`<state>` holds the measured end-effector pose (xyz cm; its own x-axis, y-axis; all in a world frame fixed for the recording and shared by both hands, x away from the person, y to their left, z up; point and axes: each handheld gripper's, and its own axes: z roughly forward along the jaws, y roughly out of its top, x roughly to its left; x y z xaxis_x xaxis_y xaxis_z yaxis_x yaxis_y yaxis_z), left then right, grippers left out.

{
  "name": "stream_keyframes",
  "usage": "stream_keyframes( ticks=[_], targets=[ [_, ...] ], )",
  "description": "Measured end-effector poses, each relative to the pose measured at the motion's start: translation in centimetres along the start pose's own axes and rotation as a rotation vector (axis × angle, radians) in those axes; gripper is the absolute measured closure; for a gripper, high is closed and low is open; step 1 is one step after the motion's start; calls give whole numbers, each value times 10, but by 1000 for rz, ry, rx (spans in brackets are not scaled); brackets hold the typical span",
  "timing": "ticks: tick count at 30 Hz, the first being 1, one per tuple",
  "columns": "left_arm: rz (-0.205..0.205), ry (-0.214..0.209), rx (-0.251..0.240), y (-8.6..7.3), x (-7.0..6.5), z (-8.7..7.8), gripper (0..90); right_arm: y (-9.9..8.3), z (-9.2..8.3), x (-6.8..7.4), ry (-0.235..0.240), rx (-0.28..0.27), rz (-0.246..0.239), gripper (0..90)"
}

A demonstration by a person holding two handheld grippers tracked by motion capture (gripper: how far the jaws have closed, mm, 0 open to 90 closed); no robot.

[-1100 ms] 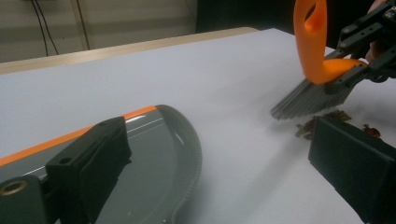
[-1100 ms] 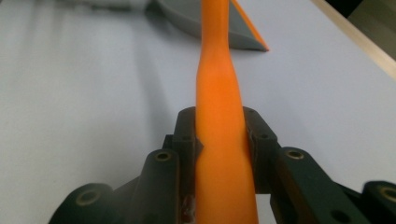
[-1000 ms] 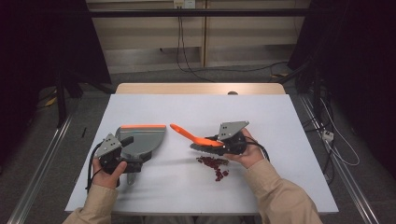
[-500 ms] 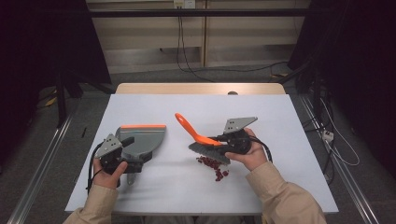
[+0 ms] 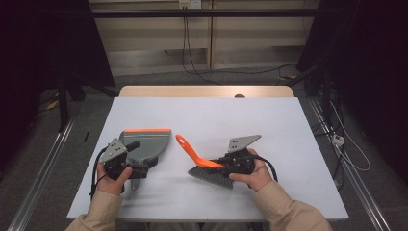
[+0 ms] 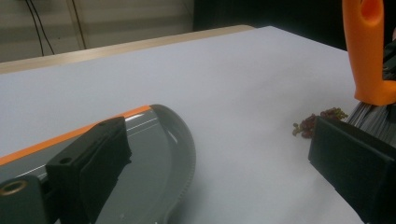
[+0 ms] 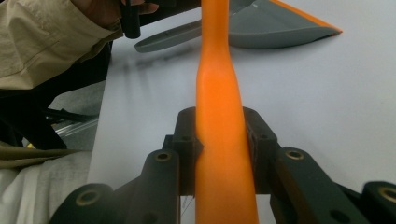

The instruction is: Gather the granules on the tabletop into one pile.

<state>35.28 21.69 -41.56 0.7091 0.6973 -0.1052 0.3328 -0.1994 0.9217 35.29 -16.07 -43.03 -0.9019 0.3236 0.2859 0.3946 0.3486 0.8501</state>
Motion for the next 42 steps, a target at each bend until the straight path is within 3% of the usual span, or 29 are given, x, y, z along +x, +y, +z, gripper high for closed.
stream_keyframes(
  ticks=[9,16,19,25,30,34,42],
  targets=[
    [-7,5,0,0,1,0,51,3,5,-17,-20,10,-20,716],
    [-8,5,1,0,3,1,51,11,6,-33,-31,-15,-11,715],
    [-10,7,1,0,3,0,51,15,6,-28,-25,-27,-13,715],
    [-13,8,-7,0,3,-1,51,24,4,-5,9,-27,-30,715],
    [-11,4,-5,0,3,-1,51,15,8,2,33,-27,-11,715],
    [-14,5,-10,0,4,-2,51,6,15,-9,8,8,-4,715],
    [-22,9,-6,0,5,-1,51,17,14,-35,-48,-9,-13,715]
  ],
)
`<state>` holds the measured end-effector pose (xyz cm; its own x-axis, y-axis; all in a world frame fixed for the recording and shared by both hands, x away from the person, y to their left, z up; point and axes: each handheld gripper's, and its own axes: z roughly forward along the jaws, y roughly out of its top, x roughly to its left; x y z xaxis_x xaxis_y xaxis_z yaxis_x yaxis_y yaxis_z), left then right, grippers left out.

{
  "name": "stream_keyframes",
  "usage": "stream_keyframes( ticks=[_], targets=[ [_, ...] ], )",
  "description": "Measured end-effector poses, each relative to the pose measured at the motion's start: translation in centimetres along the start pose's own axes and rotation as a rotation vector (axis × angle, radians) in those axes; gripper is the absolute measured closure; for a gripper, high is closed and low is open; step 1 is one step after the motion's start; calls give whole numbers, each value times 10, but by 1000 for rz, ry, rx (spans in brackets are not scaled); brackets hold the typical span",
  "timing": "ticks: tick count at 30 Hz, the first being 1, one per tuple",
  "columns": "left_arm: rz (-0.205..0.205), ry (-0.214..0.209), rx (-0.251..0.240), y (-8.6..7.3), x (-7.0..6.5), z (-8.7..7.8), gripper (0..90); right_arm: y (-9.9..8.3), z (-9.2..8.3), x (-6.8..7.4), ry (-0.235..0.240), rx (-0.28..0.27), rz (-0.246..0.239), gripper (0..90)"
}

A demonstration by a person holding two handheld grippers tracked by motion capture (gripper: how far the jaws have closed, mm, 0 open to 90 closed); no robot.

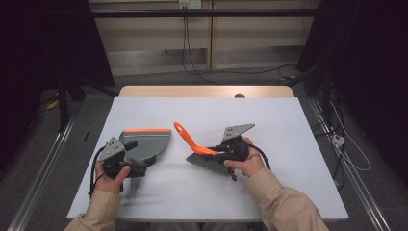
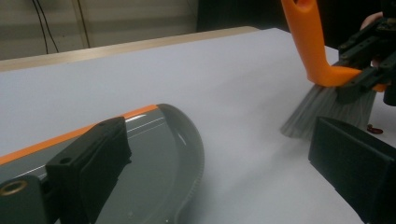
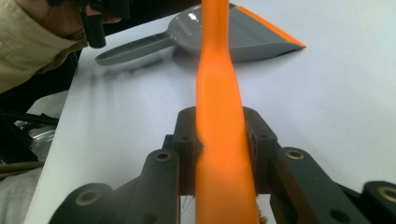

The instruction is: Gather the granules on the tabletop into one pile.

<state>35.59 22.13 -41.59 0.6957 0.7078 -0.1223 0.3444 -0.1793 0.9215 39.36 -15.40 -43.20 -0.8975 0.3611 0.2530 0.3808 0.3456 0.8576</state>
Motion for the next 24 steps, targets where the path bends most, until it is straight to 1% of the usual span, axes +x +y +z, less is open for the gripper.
stream_keyframes(
  ticks=[1,2,4,6,7,8,9,10,11,12,14,17,18,19,20,21,22,23,24],
  targets=[
    [1,-1,0,0,0,0,52,2,0,-2,-3,-5,4,715],
    [1,-1,-1,0,0,0,51,3,0,-3,5,-19,14,715],
    [1,0,-1,0,0,-1,52,5,-1,-2,3,-32,31,715],
    [1,0,-2,0,0,-2,51,8,-3,3,-19,-45,52,715],
    [2,-1,-2,0,0,-2,51,10,-6,5,-41,-53,79,715],
    [4,-1,-2,0,0,-2,52,12,-10,8,-77,-59,94,715],
    [4,-3,-3,1,0,-2,51,13,-13,11,-116,-58,93,715],
    [0,-6,-9,1,0,-2,51,16,-18,15,-175,-54,97,715],
    [0,-9,-9,1,0,-2,52,18,-24,19,-257,-50,107,715],
    [1,-9,-8,1,0,-2,52,19,-29,22,-314,-50,119,715],
    [0,-11,-9,1,0,-1,51,15,-39,25,-403,-71,181,715],
    [3,-20,-13,1,-1,-1,51,6,-51,29,-550,-58,231,715],
    [3,-20,-14,1,-1,-2,52,1,-53,30,-583,-65,255,714],
    [3,-21,-15,1,-1,-2,52,-4,-56,31,-615,-65,272,715],
    [6,-21,-15,2,-1,-2,51,-8,-57,33,-657,-62,283,715],
    [2,-17,-16,2,-1,-3,51,-13,-57,35,-697,-58,286,714],
    [1,-20,-18,2,-1,-3,51,-17,-57,37,-727,-52,292,715],
    [2,-19,-21,2,-1,-3,52,-21,-57,39,-749,-50,305,715],
    [1,-19,-25,3,-1,-4,51,-24,-56,42,-773,-44,305,714]
  ],
)
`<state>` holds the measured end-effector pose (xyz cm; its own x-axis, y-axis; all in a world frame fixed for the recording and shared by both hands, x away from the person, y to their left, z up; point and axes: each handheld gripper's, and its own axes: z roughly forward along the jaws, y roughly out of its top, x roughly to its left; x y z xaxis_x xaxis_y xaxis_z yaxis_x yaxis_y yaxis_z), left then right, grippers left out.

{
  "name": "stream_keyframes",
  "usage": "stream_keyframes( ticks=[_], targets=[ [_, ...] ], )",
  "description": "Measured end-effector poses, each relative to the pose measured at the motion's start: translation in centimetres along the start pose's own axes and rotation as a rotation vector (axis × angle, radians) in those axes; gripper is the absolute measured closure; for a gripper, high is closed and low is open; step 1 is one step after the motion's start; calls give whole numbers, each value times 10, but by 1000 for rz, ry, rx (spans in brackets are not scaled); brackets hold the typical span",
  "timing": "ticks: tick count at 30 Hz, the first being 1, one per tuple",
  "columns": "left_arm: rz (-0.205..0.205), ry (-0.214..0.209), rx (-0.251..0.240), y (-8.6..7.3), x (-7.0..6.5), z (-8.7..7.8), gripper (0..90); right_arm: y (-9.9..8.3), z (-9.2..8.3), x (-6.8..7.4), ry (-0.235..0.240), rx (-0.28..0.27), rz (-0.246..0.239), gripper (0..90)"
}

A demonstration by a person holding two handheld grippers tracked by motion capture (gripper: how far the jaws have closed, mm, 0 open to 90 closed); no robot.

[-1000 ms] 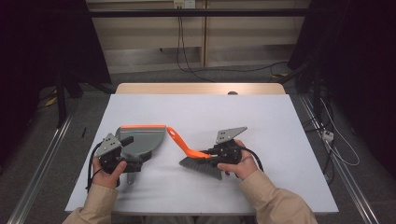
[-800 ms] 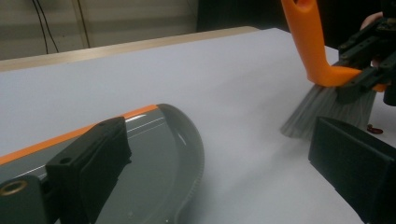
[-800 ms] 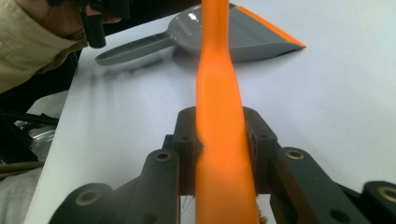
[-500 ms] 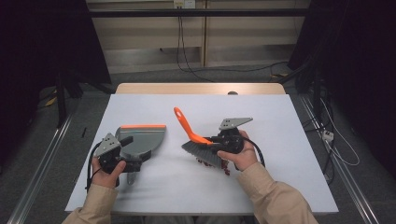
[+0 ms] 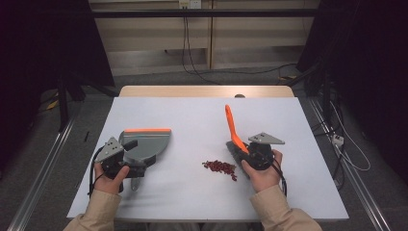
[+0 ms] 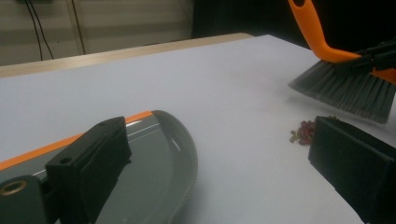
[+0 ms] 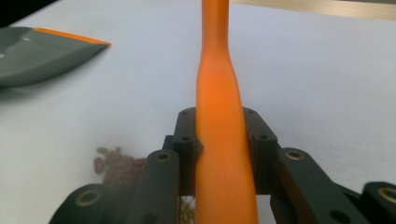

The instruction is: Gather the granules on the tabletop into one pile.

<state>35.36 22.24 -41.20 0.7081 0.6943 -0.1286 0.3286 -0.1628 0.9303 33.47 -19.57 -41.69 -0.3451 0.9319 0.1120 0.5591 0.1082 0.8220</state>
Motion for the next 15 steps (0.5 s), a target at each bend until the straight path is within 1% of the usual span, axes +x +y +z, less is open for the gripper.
stream_keyframes(
  ticks=[2,3,5,8,12,14,15],
  targets=[
    [1,0,-2,1,-1,-1,51,-7,0,5,-58,2,-27,714],
    [2,0,-3,1,-1,-1,51,-10,0,7,-75,1,-25,715],
    [2,-3,-5,1,-1,-1,51,-12,3,11,-95,-6,-12,715],
    [2,1,-4,1,-2,-1,51,-12,8,22,-102,-15,-6,715],
    [3,0,-5,1,-2,-2,51,-11,17,37,-119,-22,-16,715],
    [4,1,-4,1,-1,-2,50,-10,20,40,-121,-30,-1,715],
    [4,1,-4,1,-1,-2,51,-10,22,41,-130,-35,9,715]
  ],
)
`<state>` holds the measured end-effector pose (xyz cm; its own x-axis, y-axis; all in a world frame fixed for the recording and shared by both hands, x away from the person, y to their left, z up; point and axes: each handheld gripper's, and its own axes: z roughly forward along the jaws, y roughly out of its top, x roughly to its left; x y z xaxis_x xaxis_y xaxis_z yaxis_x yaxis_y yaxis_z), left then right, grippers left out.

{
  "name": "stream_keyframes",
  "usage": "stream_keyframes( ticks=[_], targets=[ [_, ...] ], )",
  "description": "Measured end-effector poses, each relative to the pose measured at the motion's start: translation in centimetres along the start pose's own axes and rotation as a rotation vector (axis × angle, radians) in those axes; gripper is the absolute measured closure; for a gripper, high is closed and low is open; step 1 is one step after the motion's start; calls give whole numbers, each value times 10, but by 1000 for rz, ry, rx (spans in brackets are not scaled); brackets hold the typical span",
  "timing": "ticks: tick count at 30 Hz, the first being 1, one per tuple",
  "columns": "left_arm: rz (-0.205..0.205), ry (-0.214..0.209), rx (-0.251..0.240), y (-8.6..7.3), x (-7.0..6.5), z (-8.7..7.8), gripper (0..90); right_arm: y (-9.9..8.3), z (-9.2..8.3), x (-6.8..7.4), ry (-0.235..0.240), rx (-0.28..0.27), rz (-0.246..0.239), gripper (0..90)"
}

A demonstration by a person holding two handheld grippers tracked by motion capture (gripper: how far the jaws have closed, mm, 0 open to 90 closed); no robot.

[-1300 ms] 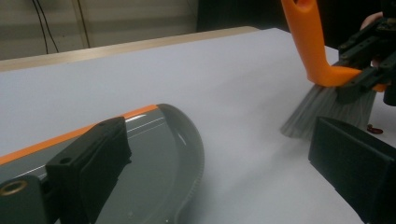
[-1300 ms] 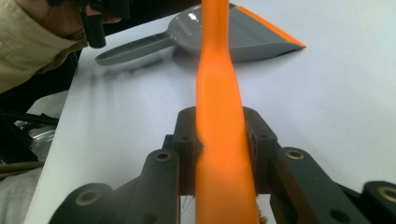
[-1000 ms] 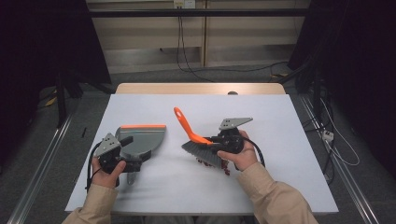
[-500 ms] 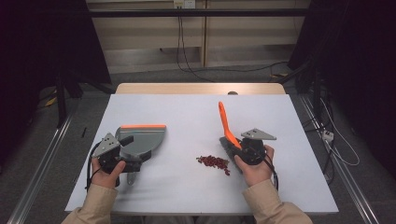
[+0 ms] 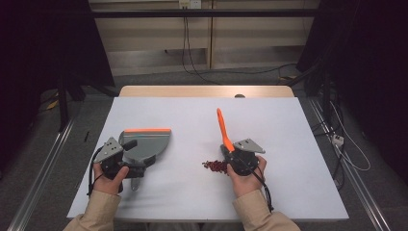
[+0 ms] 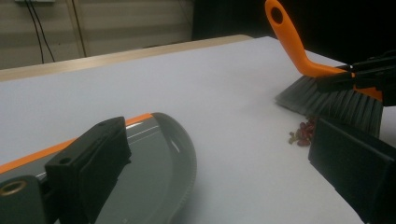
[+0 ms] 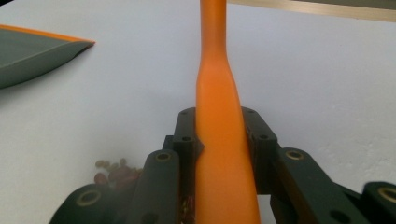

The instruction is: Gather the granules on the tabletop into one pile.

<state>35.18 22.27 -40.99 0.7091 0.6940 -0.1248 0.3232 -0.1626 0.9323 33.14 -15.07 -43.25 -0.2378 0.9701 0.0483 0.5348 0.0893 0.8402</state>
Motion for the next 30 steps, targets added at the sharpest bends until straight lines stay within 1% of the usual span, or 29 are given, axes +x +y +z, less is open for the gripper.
stream_keyframes(
  ticks=[3,6,8,10,12,14,15,17,20,22,25,26,29,30],
  targets=[
    [0,1,0,0,0,0,50,1,4,2,-7,-13,34,715],
    [-1,0,-1,0,0,1,51,1,7,5,-10,-20,38,715],
    [0,0,1,0,0,1,50,2,8,8,-10,-19,28,715],
    [2,-1,3,0,0,1,51,3,11,8,-1,-20,40,715],
    [2,1,1,0,0,1,50,4,12,9,0,-23,39,715],
    [0,1,-1,0,0,1,50,5,14,10,-2,-25,26,715],
    [0,1,0,0,0,1,51,5,13,9,-7,-24,19,715],
    [1,4,3,0,0,0,51,6,12,6,-4,-25,33,714],
    [0,1,1,0,0,0,51,10,7,4,-12,-42,22,715],
    [0,1,-1,0,0,0,51,15,2,3,-7,-54,22,715],
    [-1,0,-1,0,0,0,51,24,-4,7,18,-76,36,714],
    [0,1,0,0,1,0,51,27,-5,10,35,-80,44,714],
    [-2,3,2,0,1,0,50,33,-5,25,83,-90,60,714],
    [-2,3,-1,0,1,0,50,34,-3,30,107,-89,68,714]
  ],
)
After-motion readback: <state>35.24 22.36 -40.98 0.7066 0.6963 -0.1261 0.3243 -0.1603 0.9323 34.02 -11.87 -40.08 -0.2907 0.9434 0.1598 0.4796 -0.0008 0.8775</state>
